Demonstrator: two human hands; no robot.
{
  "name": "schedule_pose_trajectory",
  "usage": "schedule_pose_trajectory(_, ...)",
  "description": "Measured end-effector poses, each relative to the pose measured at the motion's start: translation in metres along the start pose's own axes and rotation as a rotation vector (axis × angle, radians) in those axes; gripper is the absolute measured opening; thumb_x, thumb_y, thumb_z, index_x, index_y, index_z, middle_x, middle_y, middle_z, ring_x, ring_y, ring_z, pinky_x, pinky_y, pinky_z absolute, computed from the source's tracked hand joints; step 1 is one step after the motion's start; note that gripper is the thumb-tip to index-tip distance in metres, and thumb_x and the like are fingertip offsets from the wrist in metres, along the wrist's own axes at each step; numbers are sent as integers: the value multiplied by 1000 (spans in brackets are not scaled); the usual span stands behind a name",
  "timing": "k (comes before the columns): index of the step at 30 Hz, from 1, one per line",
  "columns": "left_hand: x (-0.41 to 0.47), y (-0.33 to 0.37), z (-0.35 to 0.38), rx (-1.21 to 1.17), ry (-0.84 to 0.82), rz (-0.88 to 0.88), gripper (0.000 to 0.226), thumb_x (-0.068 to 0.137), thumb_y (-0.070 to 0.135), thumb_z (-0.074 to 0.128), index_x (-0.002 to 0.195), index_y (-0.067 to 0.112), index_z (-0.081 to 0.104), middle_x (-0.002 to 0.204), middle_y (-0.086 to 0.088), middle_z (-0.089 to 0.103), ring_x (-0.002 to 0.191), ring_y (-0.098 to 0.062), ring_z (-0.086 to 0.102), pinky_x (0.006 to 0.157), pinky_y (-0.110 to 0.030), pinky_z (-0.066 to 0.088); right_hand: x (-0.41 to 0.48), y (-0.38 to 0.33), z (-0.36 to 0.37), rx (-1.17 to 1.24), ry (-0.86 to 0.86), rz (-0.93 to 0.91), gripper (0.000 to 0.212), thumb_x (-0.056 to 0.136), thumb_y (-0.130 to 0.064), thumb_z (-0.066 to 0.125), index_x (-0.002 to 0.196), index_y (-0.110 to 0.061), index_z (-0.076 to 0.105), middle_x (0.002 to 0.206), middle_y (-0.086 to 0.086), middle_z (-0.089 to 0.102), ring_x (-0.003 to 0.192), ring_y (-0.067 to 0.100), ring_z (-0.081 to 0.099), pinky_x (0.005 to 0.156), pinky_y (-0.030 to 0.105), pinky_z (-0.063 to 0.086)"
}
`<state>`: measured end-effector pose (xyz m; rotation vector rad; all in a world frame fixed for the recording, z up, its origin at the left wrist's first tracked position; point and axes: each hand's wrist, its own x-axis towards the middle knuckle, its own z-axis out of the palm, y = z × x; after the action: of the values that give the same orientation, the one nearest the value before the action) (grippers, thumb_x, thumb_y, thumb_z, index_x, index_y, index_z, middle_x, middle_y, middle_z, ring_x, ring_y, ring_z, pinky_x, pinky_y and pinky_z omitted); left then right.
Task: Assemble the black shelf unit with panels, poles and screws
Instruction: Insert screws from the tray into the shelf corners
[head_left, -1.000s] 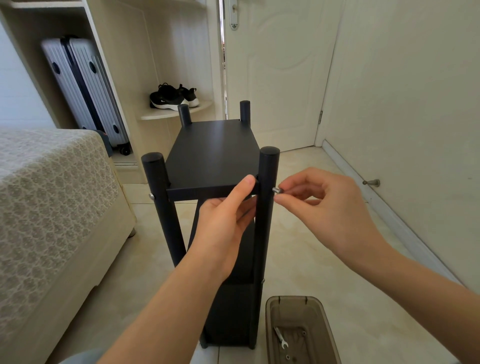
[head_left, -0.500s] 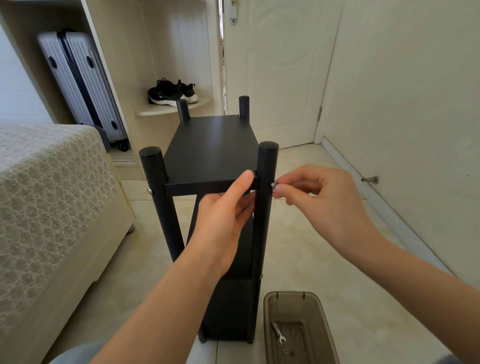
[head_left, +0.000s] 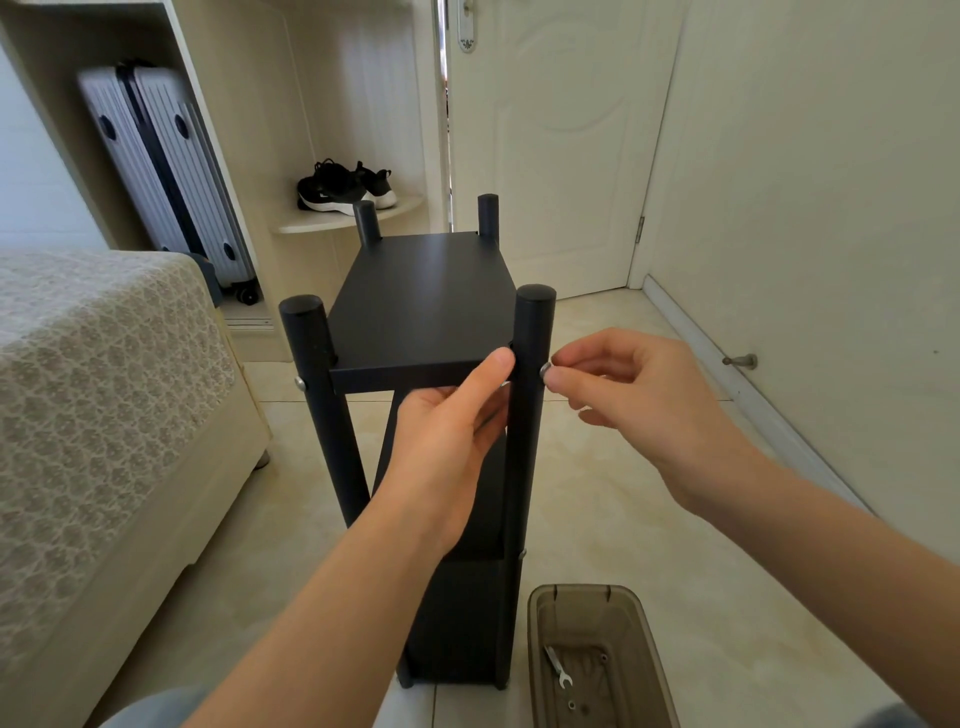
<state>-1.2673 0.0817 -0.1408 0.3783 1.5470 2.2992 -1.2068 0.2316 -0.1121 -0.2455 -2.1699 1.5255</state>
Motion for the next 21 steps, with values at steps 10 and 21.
schedule_pose_trajectory(10,-3,-5,5,169,166,75,75,39,51,87,105,20,71,98,2,77,100,-19,73,101,-47,51,1,-1,1,29,-47,-35,9,81,-21,77,77,-29,76,79,-13,74,80,0,68,66,16,54)
schedule_pose_trajectory(21,-5,-3,7,218,273,85,61,42,48,85,97,27,68,86,13,76,85,-6,73,88,-37,59,6,-4,-2,37,-114,-33,8,85,-28,73,93,-30,70,82,-10,75,79,4,69,75,25,58)
